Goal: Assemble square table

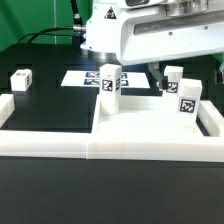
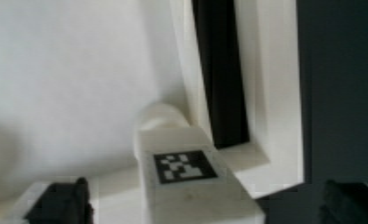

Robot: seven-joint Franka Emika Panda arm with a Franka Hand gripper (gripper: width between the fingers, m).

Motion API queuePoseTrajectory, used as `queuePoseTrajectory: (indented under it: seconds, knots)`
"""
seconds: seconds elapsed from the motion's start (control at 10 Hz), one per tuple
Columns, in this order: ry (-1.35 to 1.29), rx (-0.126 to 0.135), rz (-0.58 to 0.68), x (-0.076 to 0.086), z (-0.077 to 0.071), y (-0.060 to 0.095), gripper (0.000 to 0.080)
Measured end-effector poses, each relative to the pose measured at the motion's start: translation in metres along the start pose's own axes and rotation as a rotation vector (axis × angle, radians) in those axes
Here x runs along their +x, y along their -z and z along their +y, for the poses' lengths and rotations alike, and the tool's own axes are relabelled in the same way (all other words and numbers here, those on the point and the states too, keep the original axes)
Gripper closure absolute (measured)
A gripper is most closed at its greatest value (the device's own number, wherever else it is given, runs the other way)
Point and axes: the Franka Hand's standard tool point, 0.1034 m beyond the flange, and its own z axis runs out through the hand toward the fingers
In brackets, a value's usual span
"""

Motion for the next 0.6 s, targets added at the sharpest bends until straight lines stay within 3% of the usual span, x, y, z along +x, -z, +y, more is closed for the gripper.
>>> queuePoseTrajectory:
  seconds: [0.1, 0.3, 0.6]
  knots:
    - [-0.005, -0.050, -0.004, 0.013, -0.002, 0.008, 0.0150]
    - [-0.009, -0.065, 0.006, 0.018, 0.000, -0.004, 0.0150]
    - [-0.011, -0.066, 0.018, 0.018, 0.002, -0.010, 0.0150]
